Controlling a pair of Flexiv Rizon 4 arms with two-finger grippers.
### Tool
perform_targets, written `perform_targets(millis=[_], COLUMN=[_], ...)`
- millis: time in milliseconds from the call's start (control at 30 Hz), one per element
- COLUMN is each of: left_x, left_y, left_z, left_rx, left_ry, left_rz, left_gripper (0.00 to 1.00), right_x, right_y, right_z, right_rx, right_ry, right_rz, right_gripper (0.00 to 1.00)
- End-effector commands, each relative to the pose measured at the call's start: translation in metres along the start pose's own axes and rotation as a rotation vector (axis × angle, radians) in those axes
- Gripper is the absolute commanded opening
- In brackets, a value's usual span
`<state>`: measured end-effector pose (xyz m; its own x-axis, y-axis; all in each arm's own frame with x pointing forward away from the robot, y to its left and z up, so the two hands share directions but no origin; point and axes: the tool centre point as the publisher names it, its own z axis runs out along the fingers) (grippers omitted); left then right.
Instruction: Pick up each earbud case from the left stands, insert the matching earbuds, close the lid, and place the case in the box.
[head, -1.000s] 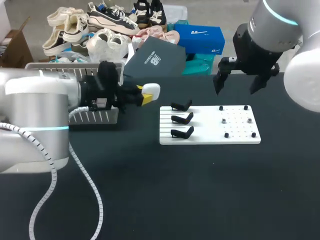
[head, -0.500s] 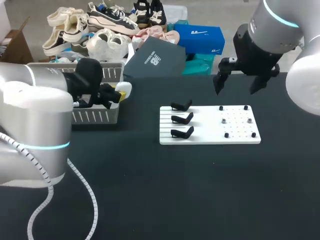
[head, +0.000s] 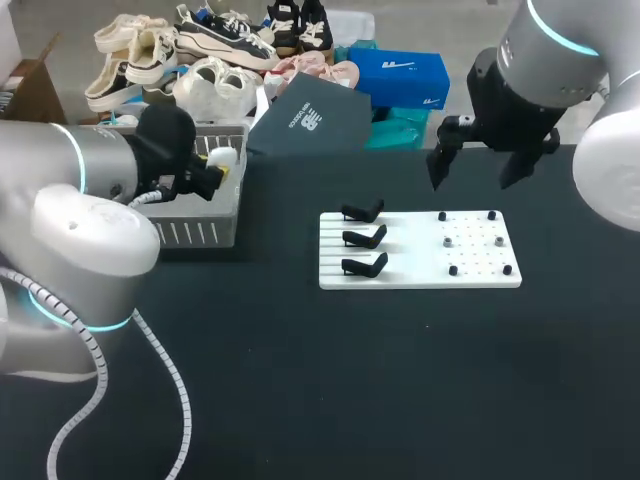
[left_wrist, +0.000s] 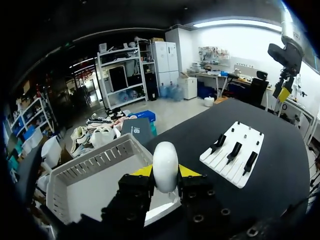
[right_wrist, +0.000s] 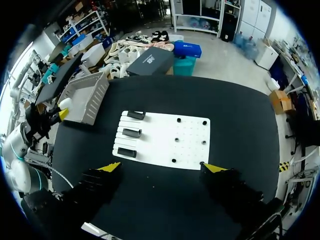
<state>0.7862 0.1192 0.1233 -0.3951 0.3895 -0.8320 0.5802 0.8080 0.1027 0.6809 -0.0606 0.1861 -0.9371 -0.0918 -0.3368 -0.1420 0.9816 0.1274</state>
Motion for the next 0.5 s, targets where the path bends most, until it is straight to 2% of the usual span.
perform_targets(millis=[33, 267, 400, 433, 467, 500], left_x=[0.013, 0.049, 0.055, 0.054, 0.053, 0.052], left_y=[0.010, 0.044, 0.056, 0.056, 0.058, 0.058], left_z=[0.004, 0.000, 0.002, 0.002, 0.003, 0.004], left_rx=[-0.057, -0.112, -0.123, -0.122, -0.119, -0.115], left_ry=[0.011, 0.045, 0.053, 0.056, 0.055, 0.054], left_rz=[-0.010, -0.081, -0.086, -0.079, -0.069, -0.063], left_gripper=[0.00, 0.00, 0.00, 0.22, 0.62, 0.90], right_x=[0.003, 0.003, 0.003, 0.003, 0.003, 0.003], right_y=[0.000, 0.000, 0.000, 0.000, 0.000, 0.000], right_z=[0.000, 0.000, 0.000, 0.000, 0.000, 0.000], right_rx=[0.003, 0.003, 0.003, 0.003, 0.003, 0.003], right_ry=[-0.009, -0.009, -0.009, -0.009, -0.009, -0.009], right_rz=[0.003, 0.003, 0.003, 0.003, 0.003, 0.003], right_gripper=[1.00, 1.00, 1.00, 1.00, 1.00, 1.00])
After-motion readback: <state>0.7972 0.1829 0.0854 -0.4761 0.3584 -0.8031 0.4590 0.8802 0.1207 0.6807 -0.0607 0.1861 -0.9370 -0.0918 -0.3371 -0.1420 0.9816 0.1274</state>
